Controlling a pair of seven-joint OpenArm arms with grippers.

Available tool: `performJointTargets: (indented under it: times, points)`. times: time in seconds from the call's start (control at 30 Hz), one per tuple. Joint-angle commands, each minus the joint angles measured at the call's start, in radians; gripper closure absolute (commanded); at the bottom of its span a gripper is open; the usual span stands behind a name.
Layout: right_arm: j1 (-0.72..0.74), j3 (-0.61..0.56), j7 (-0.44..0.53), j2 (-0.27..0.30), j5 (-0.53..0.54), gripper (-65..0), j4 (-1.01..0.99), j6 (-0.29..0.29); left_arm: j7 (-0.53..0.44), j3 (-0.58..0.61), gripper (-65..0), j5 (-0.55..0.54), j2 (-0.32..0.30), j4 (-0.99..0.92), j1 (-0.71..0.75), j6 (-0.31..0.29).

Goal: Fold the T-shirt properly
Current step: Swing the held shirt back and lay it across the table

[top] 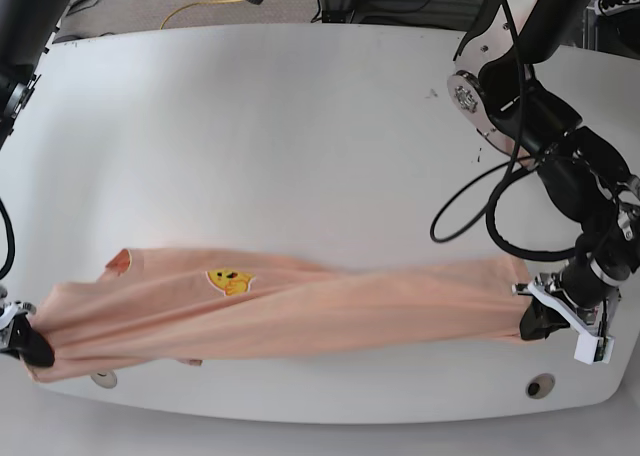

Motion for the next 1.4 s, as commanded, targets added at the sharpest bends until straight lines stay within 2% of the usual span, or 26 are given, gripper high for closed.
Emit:
performJointTargets:
  times: [0.0, 0.13, 0.27, 0.6, 0.7, 1.03, 1.37]
  points:
    - [-0.045, 0.048, 0.034, -0.002, 0.037, 0.0, 0.046, 0.005, -0.031, 0.001, 0.0, -0.015, -0.022, 0.025, 0.016, -0.002]
    - [-0.247, 0.150, 0.034, -0.070, 0.035, 0.0, 0.129, 0.005, -0.031, 0.001, 0.0, -0.015, -0.033, 0.027, 0.150, -0.002]
    - [-0.462, 0.263, 0.034, -0.148, 0.037, 0.0, 0.207, 0.003, -0.031, -0.002, 0.0, -0.028, -0.077, 0.021, 0.297, -0.003]
    - [-0.766, 0.340, 0.035, -0.300, 0.035, 0.0, 0.301, 0.003, -0.033, -0.002, 0.0, -0.165, -0.200, 0.018, 0.537, -0.002]
    - [-0.826, 0.369, 0.035, -0.347, 0.035, 0.0, 0.324, 0.003, -0.033, -0.001, 0.0, -0.165, -0.228, 0.018, 0.570, -0.002]
    - [-0.990, 0.424, 0.038, -0.429, 0.034, 0.0, 0.367, 0.003, -0.031, -0.001, 0.0, -0.168, -0.298, -0.061, 0.646, -0.002]
    - [-1.024, 0.429, 0.038, -0.456, -0.052, 0.0, 0.368, 0.003, -0.031, 0.002, -1.1, -0.168, -0.314, -0.071, 0.713, -0.002]
